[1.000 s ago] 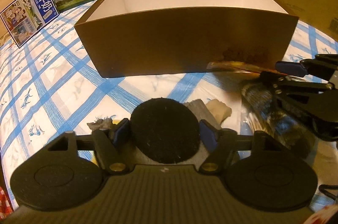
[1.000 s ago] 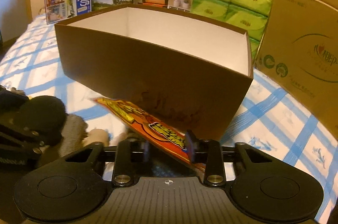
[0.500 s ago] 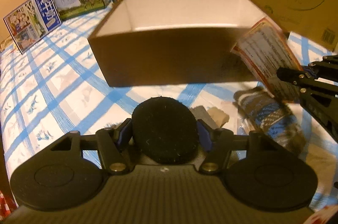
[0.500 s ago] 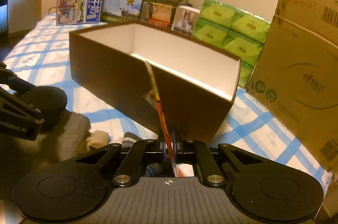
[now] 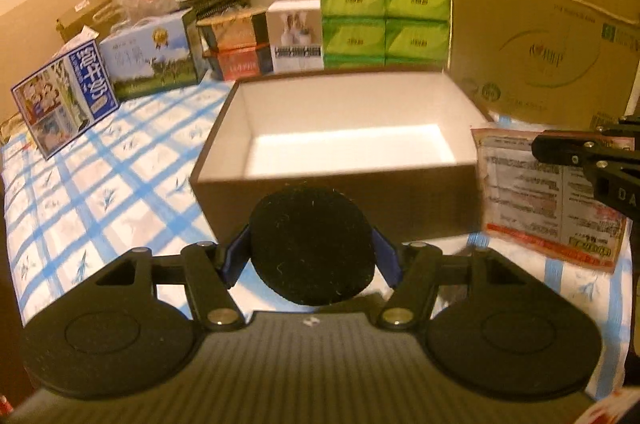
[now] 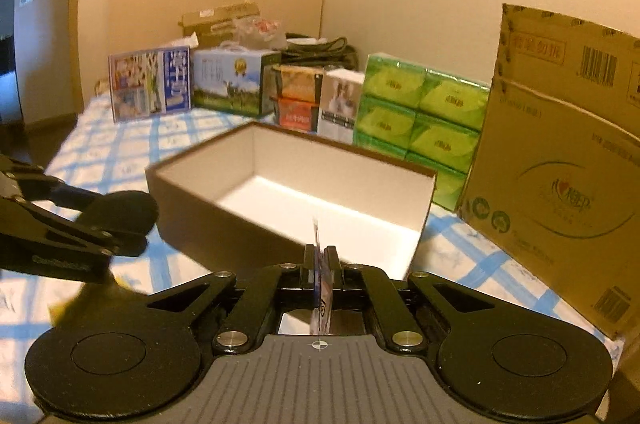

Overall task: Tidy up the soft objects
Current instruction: 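Lift the red-orange packet with the right tool over the brown box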

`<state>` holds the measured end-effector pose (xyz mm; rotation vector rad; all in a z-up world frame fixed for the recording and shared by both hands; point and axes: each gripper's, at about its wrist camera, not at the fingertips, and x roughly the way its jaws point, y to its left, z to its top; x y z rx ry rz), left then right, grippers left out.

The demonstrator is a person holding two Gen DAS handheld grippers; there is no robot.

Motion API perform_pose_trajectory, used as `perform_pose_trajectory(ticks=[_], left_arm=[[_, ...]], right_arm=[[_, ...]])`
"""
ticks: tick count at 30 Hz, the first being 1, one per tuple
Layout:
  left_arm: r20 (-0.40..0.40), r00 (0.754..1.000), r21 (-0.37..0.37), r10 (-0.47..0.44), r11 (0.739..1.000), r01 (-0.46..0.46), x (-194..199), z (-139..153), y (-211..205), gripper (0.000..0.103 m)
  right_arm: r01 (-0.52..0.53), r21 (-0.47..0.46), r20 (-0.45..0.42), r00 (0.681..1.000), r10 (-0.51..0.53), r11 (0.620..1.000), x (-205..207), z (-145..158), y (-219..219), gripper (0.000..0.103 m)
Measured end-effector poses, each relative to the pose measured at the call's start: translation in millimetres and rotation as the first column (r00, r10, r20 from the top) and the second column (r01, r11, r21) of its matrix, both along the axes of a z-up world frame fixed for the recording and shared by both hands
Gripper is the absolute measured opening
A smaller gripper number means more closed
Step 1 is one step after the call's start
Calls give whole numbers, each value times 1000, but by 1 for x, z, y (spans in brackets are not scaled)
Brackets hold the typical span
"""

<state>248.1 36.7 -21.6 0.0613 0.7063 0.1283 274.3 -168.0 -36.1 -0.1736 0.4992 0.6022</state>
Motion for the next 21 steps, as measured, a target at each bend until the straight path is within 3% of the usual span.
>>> perform_pose_trajectory(ticks=[10, 21], left_arm=[[38, 999, -22, -26, 999, 26, 27, 22, 7, 63], [31, 999, -25, -44, 999, 44, 97, 27, 17, 63]], right_arm=[[-6, 68, 5, 1000, 5, 998, 23, 33, 5, 2], [29, 121, 54, 998, -36, 992, 84, 56, 26, 2]])
